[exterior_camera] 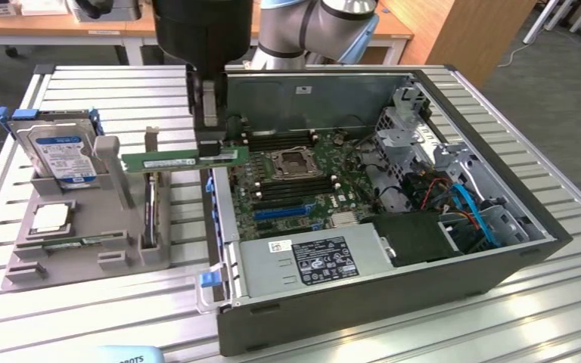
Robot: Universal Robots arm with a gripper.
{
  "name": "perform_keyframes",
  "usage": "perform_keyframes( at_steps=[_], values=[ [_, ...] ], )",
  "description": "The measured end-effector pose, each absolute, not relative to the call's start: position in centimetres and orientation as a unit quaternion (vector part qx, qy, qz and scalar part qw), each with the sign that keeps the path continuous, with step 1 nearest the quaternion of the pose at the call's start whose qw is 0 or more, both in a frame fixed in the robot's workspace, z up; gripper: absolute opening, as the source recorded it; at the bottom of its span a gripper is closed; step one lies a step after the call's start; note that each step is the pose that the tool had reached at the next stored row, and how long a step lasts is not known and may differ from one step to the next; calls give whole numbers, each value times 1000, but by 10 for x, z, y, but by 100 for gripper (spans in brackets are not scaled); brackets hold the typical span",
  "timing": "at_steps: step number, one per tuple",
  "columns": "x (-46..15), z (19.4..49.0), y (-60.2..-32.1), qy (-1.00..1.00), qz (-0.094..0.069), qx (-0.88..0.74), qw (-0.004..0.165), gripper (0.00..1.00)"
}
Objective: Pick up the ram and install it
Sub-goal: 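Pick up the ram and move it above insertion slot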
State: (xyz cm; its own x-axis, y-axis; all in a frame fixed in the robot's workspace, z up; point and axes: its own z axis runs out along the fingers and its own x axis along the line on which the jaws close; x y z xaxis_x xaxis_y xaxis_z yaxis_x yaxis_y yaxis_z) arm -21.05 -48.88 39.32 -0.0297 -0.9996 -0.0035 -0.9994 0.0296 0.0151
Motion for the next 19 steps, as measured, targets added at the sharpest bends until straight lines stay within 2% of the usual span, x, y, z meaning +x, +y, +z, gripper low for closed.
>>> perform_keyframes(
  at_steps=[19],
  values=[
    [-172,393,-489,-717,-7,697,4,12]
  ],
)
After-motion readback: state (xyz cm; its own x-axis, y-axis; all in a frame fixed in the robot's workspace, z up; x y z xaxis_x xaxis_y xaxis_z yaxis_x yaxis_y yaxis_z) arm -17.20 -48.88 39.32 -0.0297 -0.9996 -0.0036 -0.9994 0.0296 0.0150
